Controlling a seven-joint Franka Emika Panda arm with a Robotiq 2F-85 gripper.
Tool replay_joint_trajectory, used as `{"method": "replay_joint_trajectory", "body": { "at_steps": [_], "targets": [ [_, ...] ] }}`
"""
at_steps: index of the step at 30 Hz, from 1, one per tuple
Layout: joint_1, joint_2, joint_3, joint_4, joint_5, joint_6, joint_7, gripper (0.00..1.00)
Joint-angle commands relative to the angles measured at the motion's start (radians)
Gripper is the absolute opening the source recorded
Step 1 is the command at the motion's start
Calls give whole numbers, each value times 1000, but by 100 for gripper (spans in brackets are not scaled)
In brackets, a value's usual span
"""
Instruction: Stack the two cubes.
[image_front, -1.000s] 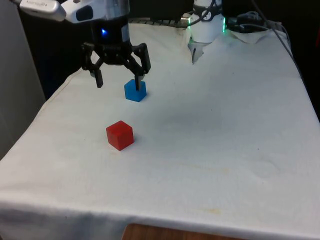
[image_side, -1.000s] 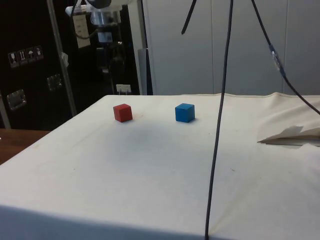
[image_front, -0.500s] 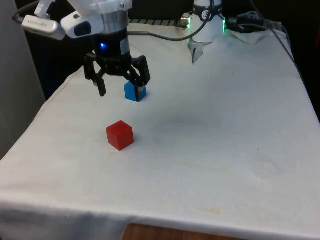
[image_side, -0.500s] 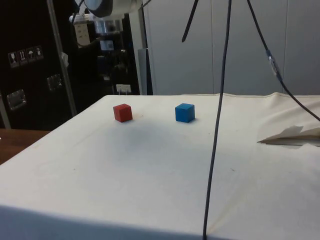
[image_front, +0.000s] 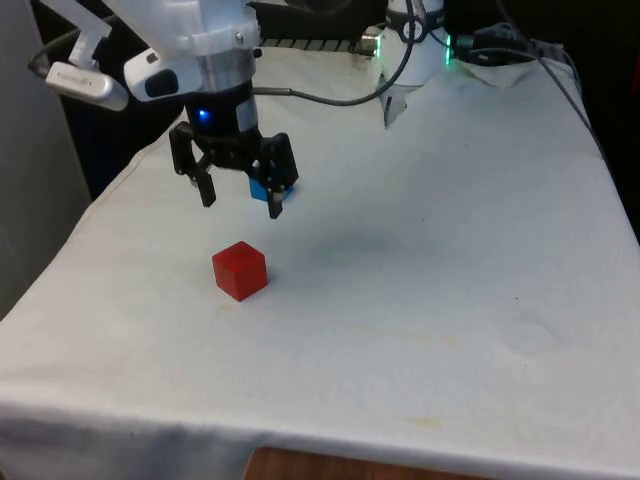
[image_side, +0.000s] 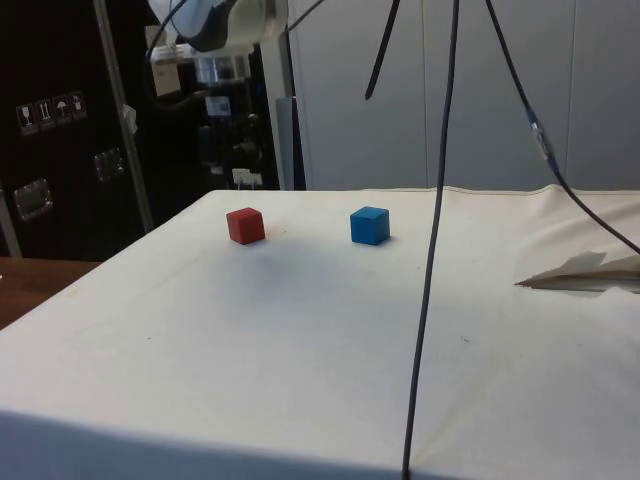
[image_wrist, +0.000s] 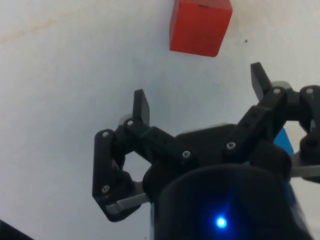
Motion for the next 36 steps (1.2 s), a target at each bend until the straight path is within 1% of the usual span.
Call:
{"method": "replay_joint_trajectory", "body": {
  "at_steps": [1, 3, 5, 6, 7, 11, 13, 14, 15, 20, 24, 25, 26, 28, 32, 33, 34, 36],
  "targets": [
    [-4, 8, 1, 3, 9, 7, 8, 100],
    [-4, 13, -2, 4, 15, 9, 14, 100],
    [-8, 25, -5, 7, 21, 14, 21, 100],
    [-2, 17, -8, 0, 14, 11, 18, 100],
    [-9, 28, -6, 8, 22, 15, 23, 100],
    [-13, 46, -13, 20, 29, 22, 24, 100],
    [-18, 64, -19, 36, 37, 24, 24, 100],
    [-10, 55, -24, 23, 34, 31, 23, 100],
    [-19, 71, -21, 42, 40, 24, 24, 100],
    [-24, 113, -39, 86, 61, 24, 27, 100],
    [-22, 135, -46, 104, 74, 25, 37, 100],
    [-19, 126, -48, 93, 69, 31, 29, 100],
    [-22, 138, -46, 107, 76, 25, 41, 100],
    [-22, 145, -46, 113, 77, 25, 50, 100],
    [-17, 155, -44, 118, 79, 26, 71, 100],
    [-16, 150, -47, 111, 75, 31, 63, 100],
    [-16, 156, -43, 118, 79, 26, 75, 100],
    [-12, 157, -41, 114, 79, 28, 88, 100]
  ]
}}
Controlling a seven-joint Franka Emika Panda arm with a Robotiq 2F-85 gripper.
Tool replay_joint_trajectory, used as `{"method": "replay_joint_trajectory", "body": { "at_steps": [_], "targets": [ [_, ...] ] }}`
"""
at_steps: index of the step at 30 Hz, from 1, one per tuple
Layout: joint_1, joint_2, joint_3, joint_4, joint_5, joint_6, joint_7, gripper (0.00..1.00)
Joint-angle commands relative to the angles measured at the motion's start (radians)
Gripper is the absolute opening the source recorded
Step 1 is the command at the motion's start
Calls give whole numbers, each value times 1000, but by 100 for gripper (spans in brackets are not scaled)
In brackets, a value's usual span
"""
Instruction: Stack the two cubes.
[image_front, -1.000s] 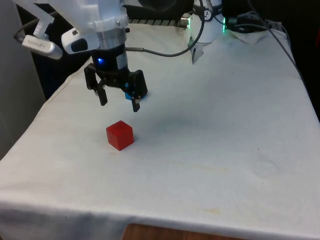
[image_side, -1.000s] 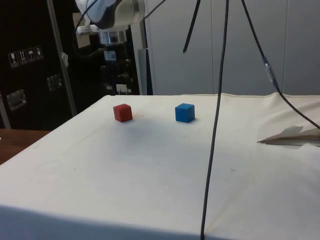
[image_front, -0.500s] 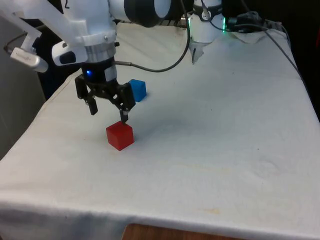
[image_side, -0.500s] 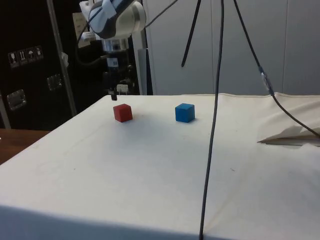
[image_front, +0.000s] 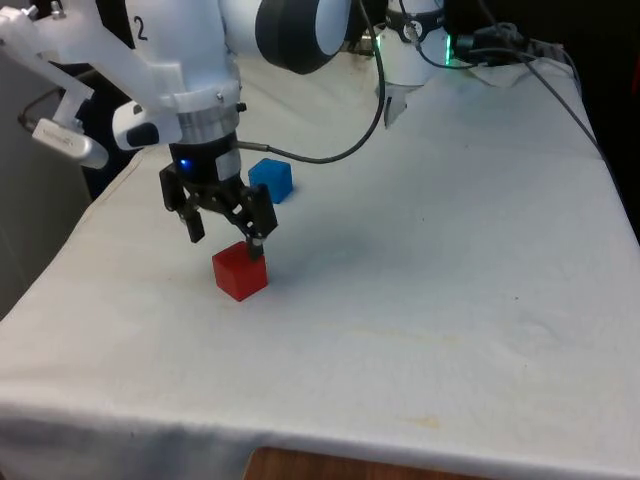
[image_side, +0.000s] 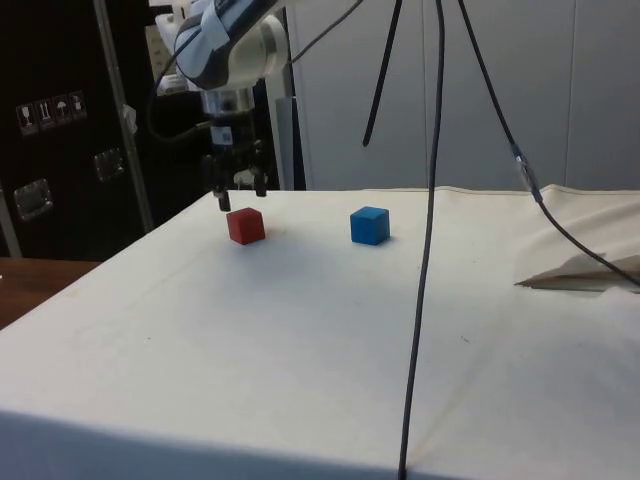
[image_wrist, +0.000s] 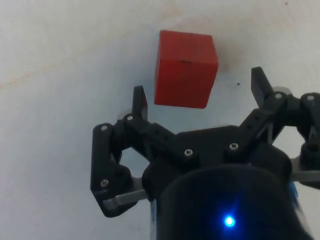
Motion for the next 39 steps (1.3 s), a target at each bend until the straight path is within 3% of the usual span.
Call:
{"method": "replay_joint_trajectory", "body": {
  "at_steps": [1, 4, 14, 23, 24, 25, 31, 34, 35, 37, 38, 39],
  "targets": [
    [3, 3, 2, 1, 3, -1, 11, 100],
    [11, 4, 3, -4, 1, 0, 26, 100],
    [17, 9, 5, -9, 6, 0, 41, 100],
    [1, 38, 10, 7, 31, 2, 28, 100],
    [10, 27, 2, -5, 24, 4, 33, 100],
    [0, 44, 8, 10, 39, 1, 23, 100],
    [0, 55, 7, 15, 50, 0, 19, 98],
    [6, 51, 2, 8, 46, 5, 22, 70],
    [1, 56, 7, 15, 52, 0, 19, 70],
    [1, 56, 7, 15, 54, 0, 18, 47],
    [1, 56, 7, 14, 55, 0, 18, 24],
    [1, 57, 7, 14, 55, 0, 18, 8]
  ]
}}
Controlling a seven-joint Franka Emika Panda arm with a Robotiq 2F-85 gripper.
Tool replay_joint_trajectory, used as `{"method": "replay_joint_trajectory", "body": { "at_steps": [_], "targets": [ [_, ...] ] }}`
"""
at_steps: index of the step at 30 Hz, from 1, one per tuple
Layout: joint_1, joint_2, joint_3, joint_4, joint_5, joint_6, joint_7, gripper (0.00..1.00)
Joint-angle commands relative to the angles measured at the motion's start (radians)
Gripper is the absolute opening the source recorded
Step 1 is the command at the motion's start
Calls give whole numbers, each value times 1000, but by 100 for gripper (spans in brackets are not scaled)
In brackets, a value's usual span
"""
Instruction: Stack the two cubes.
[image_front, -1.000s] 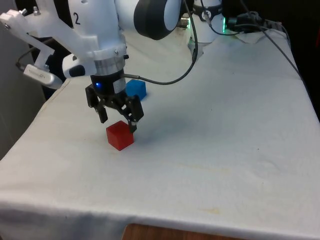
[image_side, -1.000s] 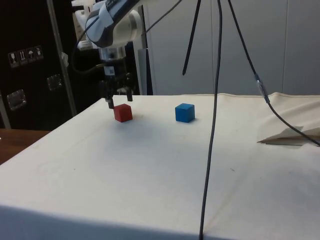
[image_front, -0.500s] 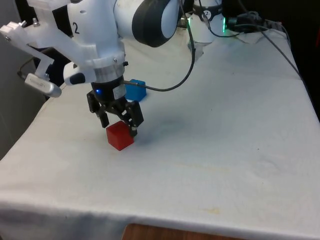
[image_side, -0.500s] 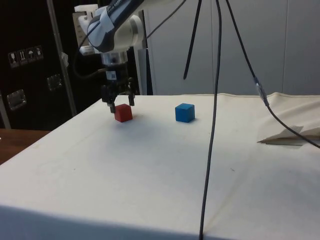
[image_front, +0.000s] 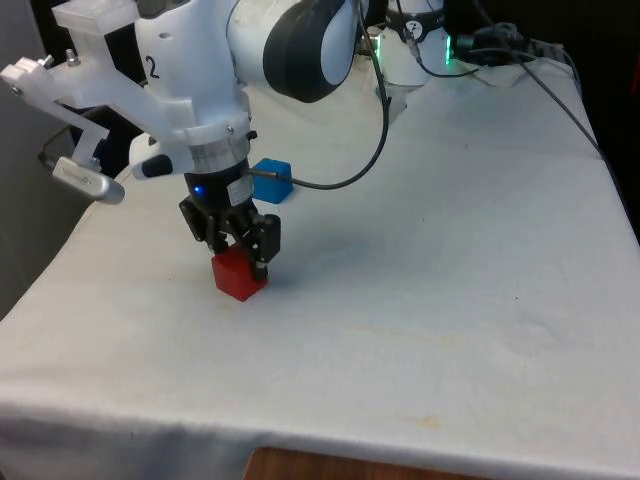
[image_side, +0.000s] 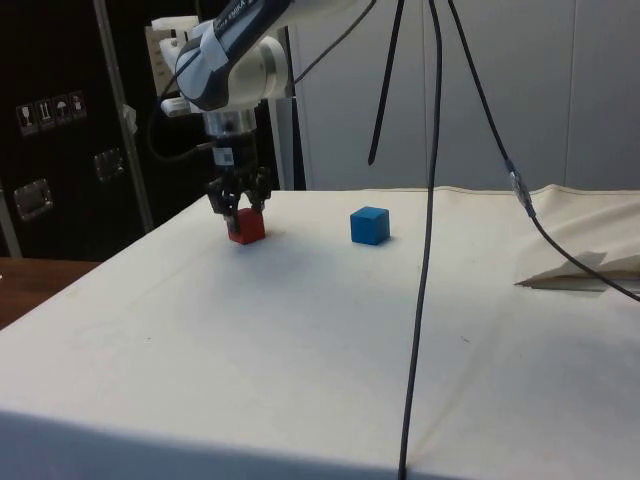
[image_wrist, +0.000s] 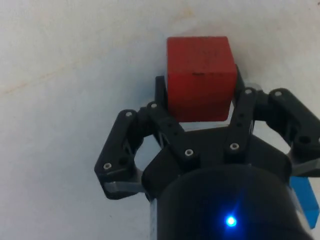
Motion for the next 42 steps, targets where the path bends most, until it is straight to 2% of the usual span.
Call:
{"method": "replay_joint_trajectory", "body": {
  "at_steps": [1, 4, 5, 6, 14, 22, 23, 24, 26, 31, 32, 35, 40, 41, 42],
  "targets": [
    [-5, 5, 5, 6, 5, -3, -3, 5],
    [-5, 5, 5, 6, 5, -3, -3, 5],
    [0, 0, 0, 0, 0, 0, 0, 5],
    [-5, 5, 5, 6, 5, -3, -3, 5],
    [0, -1, 0, -1, 0, -3, -8, 5],
    [18, -60, -7, -62, -6, -15, -43, 5],
    [11, -44, -4, -41, -3, -24, -37, 5],
    [20, -67, -7, -71, -7, -15, -46, 5],
    [28, -91, -7, -98, -12, -18, -51, 5],
    [42, -127, -7, -139, -20, -19, -55, 5],
    [36, -119, -4, -128, -17, -24, -54, 5],
    [56, -158, -8, -172, -26, -22, -53, 5],
    [69, -198, -7, -213, -35, -23, -53, 5],
    [66, -198, -4, -213, -35, -26, -54, 5],
    [75, -215, -7, -230, -39, -23, -52, 5]
  ]
}}
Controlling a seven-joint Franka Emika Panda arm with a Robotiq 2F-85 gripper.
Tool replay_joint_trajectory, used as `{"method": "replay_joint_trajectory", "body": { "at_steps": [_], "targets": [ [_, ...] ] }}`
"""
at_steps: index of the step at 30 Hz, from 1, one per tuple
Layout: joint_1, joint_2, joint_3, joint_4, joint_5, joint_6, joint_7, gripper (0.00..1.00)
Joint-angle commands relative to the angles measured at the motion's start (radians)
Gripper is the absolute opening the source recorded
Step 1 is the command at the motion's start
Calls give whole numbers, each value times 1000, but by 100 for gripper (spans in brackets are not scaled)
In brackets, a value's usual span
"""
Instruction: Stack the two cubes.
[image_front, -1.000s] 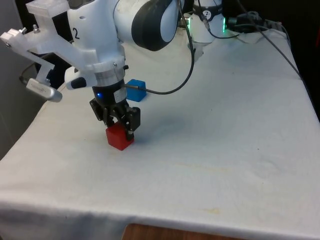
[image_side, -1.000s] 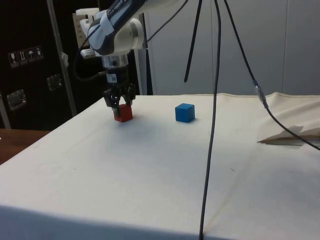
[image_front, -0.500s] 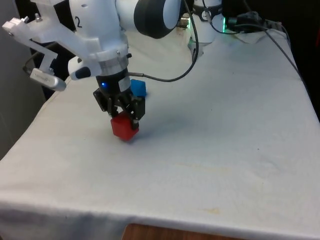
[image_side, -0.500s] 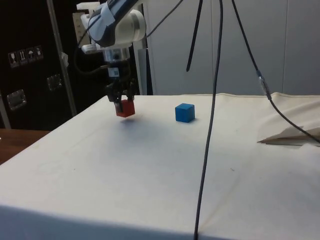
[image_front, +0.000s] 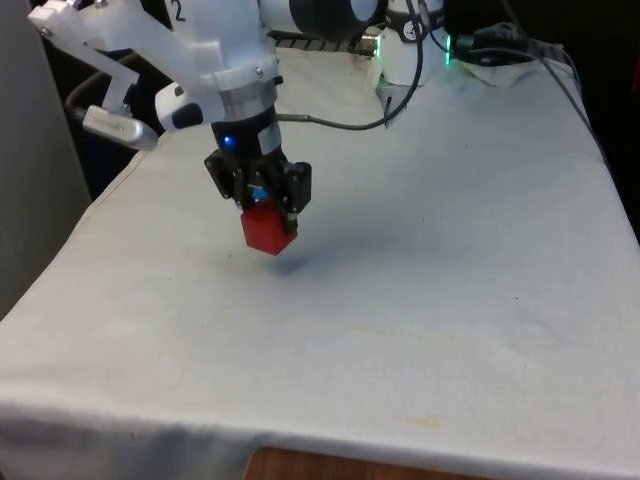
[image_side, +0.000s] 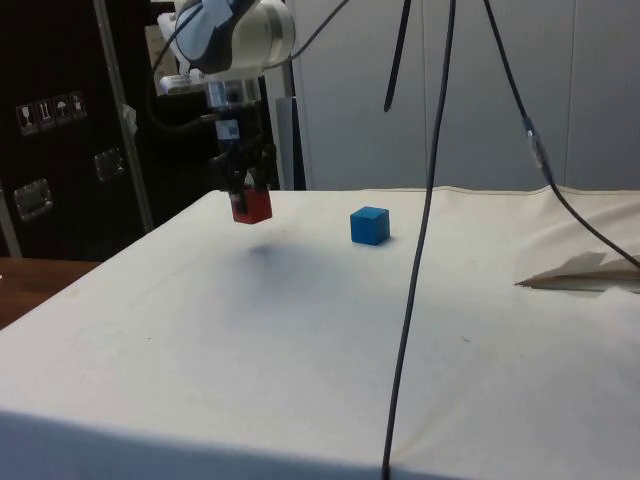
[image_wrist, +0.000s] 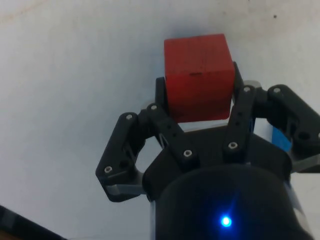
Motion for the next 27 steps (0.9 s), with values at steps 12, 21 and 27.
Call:
{"method": "replay_joint_trajectory", "body": {
  "at_steps": [12, 21, 27],
  "targets": [
    [35, -103, -2, -101, -26, 0, 3, 5],
    [53, -171, 0, -164, -44, -8, 3, 5],
    [63, -215, 2, -206, -57, -12, 3, 5]
  ]
}}
